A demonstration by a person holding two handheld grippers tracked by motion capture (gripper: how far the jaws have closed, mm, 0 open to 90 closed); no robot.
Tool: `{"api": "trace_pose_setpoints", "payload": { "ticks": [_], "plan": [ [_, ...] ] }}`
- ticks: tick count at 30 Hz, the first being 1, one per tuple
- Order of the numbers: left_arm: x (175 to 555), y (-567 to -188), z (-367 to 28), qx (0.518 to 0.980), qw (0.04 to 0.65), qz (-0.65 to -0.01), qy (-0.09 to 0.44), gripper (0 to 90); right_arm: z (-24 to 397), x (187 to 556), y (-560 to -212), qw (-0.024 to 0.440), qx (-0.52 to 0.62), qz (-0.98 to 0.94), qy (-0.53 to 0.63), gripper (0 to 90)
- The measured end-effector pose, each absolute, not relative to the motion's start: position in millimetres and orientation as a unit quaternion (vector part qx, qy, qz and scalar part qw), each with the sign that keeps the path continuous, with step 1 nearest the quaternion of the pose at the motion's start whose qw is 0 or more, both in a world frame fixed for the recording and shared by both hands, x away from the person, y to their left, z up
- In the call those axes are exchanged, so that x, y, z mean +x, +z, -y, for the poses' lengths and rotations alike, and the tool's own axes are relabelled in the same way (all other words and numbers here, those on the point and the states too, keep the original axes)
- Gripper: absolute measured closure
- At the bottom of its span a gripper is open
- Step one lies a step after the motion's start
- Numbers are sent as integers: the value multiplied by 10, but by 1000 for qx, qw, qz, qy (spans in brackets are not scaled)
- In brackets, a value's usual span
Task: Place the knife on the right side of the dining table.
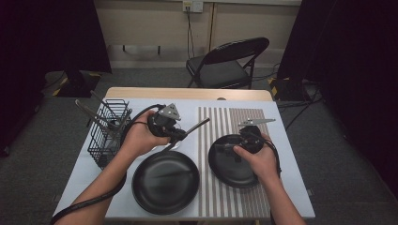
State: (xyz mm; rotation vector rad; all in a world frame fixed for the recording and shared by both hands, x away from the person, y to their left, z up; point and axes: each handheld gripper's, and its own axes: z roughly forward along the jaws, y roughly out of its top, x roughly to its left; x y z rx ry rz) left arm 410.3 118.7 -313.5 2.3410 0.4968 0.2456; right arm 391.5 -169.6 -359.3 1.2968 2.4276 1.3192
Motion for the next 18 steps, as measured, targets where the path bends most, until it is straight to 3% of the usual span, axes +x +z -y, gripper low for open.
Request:
{"api": "trace_pose_setpoints", "payload": {
  "ticks": [18],
  "plan": [
    [4067, -3178, -1067, 909, 360, -188, 89, 833, 1475, 3961, -3457, 11, 427, -769, 475, 322]
  ]
}}
